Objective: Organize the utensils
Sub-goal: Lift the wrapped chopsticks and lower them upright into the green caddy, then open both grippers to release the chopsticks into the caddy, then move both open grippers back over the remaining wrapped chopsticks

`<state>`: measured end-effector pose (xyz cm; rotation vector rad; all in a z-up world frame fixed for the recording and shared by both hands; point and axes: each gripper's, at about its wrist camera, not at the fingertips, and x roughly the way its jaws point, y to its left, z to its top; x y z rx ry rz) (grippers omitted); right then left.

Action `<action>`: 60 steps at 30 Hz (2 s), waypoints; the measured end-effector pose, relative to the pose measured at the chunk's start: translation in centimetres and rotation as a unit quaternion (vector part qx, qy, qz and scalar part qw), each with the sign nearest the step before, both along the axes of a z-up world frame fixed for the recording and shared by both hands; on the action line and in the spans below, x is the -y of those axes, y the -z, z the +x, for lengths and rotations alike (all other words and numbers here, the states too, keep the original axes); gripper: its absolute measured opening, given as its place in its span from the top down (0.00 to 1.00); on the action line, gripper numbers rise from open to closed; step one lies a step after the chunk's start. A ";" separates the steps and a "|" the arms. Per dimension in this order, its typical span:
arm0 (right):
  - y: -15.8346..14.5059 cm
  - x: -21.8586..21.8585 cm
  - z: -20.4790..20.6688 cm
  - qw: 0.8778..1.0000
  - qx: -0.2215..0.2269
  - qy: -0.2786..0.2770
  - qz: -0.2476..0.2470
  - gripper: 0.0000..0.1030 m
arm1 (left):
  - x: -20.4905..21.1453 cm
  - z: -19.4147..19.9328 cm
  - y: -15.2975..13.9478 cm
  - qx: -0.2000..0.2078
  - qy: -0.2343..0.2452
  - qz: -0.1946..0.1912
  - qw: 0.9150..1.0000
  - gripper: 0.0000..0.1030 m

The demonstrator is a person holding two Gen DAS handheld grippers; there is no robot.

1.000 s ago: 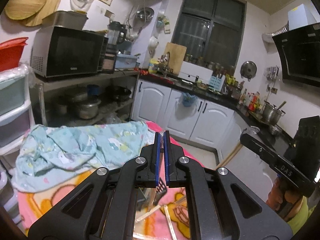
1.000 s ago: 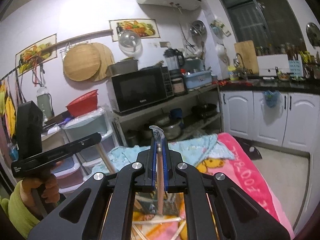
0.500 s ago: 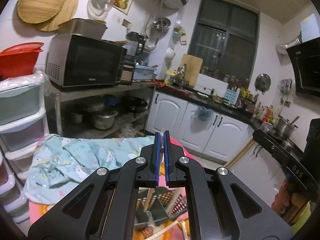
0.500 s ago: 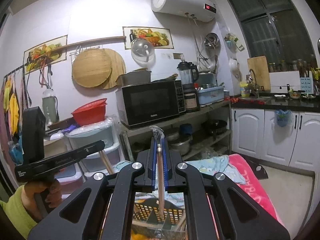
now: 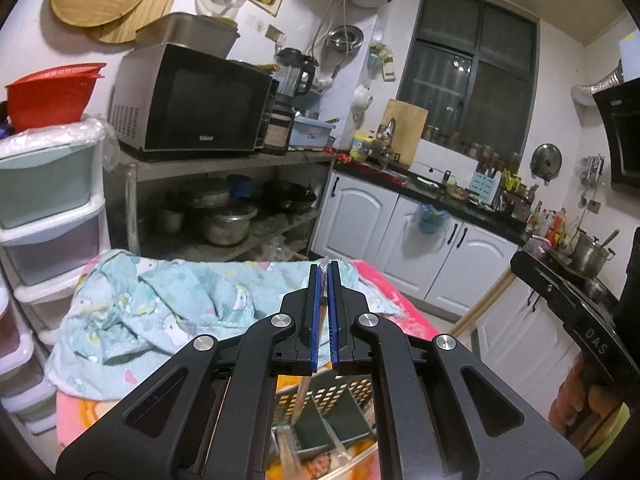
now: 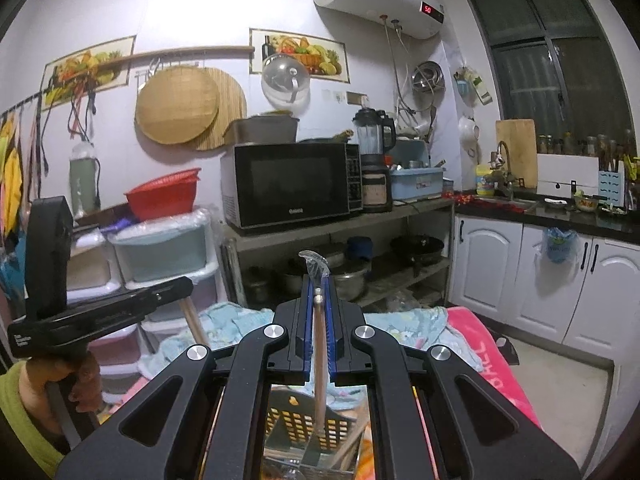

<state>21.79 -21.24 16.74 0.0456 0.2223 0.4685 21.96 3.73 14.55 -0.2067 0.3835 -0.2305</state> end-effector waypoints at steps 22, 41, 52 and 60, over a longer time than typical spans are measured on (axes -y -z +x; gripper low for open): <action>7.1 -1.5 2.4 0.996 -0.089 0.002 -0.012 0.94 | 0.7 0.7 5.3 -0.053 0.013 0.007 0.998 0.98; 7.4 0.7 0.0 0.994 -0.110 0.023 -0.004 0.55 | -1.3 -1.9 5.2 -0.049 -0.020 -0.002 0.999 0.33; 7.3 2.1 -2.1 0.993 -0.114 0.028 -0.003 0.44 | -3.4 -4.7 5.1 -0.043 -0.055 -0.010 0.997 0.11; 7.6 2.4 -3.1 0.992 -0.119 0.029 -0.006 0.41 | -3.9 -6.3 5.9 -0.054 -0.058 -0.011 0.997 0.11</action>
